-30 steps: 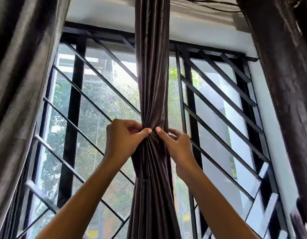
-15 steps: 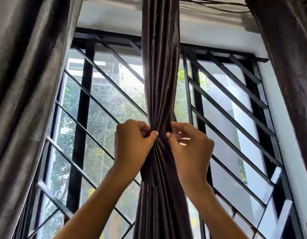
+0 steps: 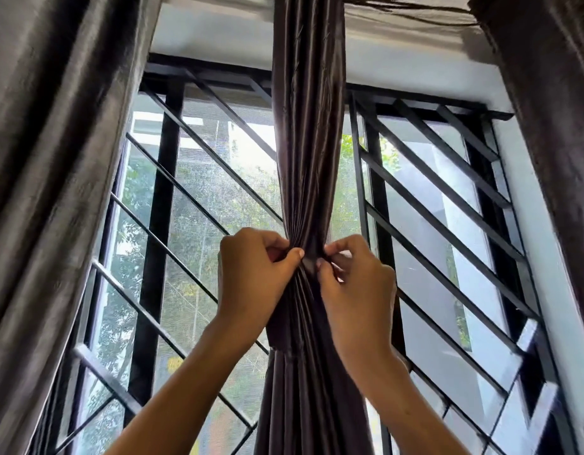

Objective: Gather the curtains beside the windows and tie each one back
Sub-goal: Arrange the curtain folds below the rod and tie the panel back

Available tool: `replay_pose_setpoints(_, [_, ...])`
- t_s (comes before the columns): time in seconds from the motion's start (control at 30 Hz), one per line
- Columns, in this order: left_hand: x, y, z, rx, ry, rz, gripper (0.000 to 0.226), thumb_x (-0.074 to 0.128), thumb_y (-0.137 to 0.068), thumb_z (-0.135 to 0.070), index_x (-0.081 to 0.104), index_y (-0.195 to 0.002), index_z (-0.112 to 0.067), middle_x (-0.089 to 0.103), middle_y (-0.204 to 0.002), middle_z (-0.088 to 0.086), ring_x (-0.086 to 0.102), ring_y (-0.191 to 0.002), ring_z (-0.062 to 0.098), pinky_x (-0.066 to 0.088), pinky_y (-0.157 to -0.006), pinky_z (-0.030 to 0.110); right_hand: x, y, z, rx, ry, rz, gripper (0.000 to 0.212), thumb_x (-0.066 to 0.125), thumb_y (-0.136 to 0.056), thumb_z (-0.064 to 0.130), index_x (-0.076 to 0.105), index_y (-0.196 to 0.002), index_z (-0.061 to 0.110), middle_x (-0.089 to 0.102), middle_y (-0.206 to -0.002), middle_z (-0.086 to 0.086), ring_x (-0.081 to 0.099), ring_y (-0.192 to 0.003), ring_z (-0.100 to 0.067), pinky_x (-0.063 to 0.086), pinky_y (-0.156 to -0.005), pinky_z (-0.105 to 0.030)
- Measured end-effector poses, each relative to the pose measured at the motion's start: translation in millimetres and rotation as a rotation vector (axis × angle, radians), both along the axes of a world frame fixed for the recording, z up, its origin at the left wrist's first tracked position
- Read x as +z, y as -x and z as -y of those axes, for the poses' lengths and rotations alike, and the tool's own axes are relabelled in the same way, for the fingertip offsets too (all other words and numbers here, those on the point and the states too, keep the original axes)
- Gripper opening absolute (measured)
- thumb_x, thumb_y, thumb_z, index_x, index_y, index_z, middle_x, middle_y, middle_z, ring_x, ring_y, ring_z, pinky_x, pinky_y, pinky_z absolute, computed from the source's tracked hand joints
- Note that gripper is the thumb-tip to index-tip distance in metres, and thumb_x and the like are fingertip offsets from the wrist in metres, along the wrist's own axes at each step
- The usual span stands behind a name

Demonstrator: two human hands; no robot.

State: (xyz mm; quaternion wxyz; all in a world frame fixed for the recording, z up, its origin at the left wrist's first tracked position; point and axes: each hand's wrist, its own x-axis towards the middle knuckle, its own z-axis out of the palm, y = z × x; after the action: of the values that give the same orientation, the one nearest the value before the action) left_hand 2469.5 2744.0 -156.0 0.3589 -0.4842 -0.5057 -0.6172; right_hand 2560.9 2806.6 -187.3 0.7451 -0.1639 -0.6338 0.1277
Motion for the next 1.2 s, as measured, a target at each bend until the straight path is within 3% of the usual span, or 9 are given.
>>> replay_pose_setpoints(0.2, [-2, 3, 1, -0.046, 0.003, -0.029, 0.012, 0.081, -0.071, -0.022, 0.077, -0.077, -0.013, 0.072, -0.066, -0.003, 0.06, -0.054, -0.008, 0.047, -0.059, 0.007, -6, -5, 19, -0.383, -0.13, 0.405, 0.035, 0.043, -0.096, 0.013, 0.033, -0.127, 0.028, 0.067, -0.091, 0.003, 0.066, -0.089, -0.02, 0.04, -0.067, -0.027])
replay_pose_setpoints(0.33, [-4, 16, 2, -0.161, 0.022, 0.087, 0.01, 0.078, -0.074, -0.029, 0.078, -0.077, -0.019, 0.073, -0.066, -0.002, 0.069, -0.061, 0.007, 0.058, -0.07, 0.037, -4, -7, 19, -0.235, -0.152, 0.527, 0.045, 0.043, -0.093, 0.009, 0.035, -0.131, 0.031, 0.068, -0.098, 0.002, 0.066, -0.091, -0.02, 0.048, -0.075, -0.032])
replay_pose_setpoints(0.5, [-1, 16, 7, -0.237, 0.052, 0.18, 0.016, 0.083, -0.066, -0.034, 0.075, -0.062, -0.02, 0.07, -0.058, -0.003, 0.07, -0.061, 0.012, 0.058, -0.068, 0.036, -14, 6, 16, -0.015, -0.252, 0.495, 0.041, 0.042, -0.091, 0.009, 0.046, -0.129, 0.023, 0.067, -0.112, 0.004, 0.065, -0.088, -0.02, 0.05, -0.075, -0.034])
replay_pose_setpoints(0.57, [3, 18, 5, -0.224, 0.042, 0.235, 0.018, 0.088, -0.059, -0.028, 0.072, -0.058, -0.019, 0.07, -0.056, -0.002, 0.069, -0.059, 0.013, 0.056, -0.066, 0.034, -18, 9, 11, 0.073, -0.244, 0.478, 0.037, 0.044, -0.087, 0.015, 0.053, -0.122, 0.025, 0.069, -0.095, 0.006, 0.064, -0.074, -0.016, 0.049, -0.069, -0.034])
replay_pose_setpoints(0.7, [5, 20, 0, -0.21, 0.04, 0.291, 0.018, 0.089, -0.058, -0.022, 0.072, -0.06, -0.019, 0.071, -0.06, 0.0, 0.069, -0.061, 0.015, 0.059, -0.07, 0.038, -7, 10, -12, 0.207, -0.045, 0.092, 0.016, 0.064, -0.085, 0.017, 0.066, -0.101, 0.021, 0.072, -0.09, 0.009, 0.067, -0.082, -0.004, 0.053, -0.08, -0.032])
replay_pose_setpoints(0.83, [2, 15, -3, -0.215, 0.048, 0.266, 0.016, 0.088, -0.061, -0.02, 0.072, -0.062, -0.02, 0.071, -0.061, -0.002, 0.069, -0.06, 0.011, 0.058, -0.071, 0.033, 10, 7, -35, 0.213, 0.185, 0.083, 0.049, 0.073, -0.082, 0.03, 0.051, -0.123, 0.013, 0.067, -0.111, -0.009, 0.065, -0.099, -0.019, 0.048, -0.086, -0.028])
replay_pose_setpoints(0.9, [2, 16, -3, -0.217, 0.044, 0.269, 0.017, 0.088, -0.06, -0.02, 0.073, -0.068, -0.018, 0.072, -0.065, -0.002, 0.068, -0.06, 0.009, 0.057, -0.072, 0.029, 15, 6, -39, 0.296, 0.236, 0.073, 0.054, 0.077, -0.077, 0.029, 0.055, -0.121, 0.009, 0.071, -0.098, -0.007, 0.068, -0.089, -0.017, 0.051, -0.081, -0.03])
replay_pose_setpoints(1.07, [-2, 14, -6, -0.131, -0.011, 0.238, 0.023, 0.087, -0.062, -0.023, 0.076, -0.079, -0.012, 0.072, -0.072, -0.003, 0.063, -0.061, 0.0, 0.052, -0.073, 0.022, 11, 1, -24, 0.001, 0.006, -0.017, 0.016, 0.078, -0.076, 0.018, 0.073, -0.091, 0.021, 0.07, -0.083, 0.01, 0.061, -0.065, 0.004, 0.046, -0.065, -0.008])
replay_pose_setpoints(1.2, [-8, 11, -11, -0.118, -0.059, 0.198, 0.016, 0.083, -0.069, -0.024, 0.077, -0.082, -0.016, 0.073, -0.074, -0.004, 0.063, -0.061, -0.004, 0.054, -0.071, 0.023, 6, 17, -13, -0.086, -0.133, 0.193, 0.021, 0.061, -0.09, 0.016, 0.073, -0.105, 0.025, 0.062, -0.092, 0.008, 0.063, -0.078, -0.013, 0.05, -0.07, -0.028])
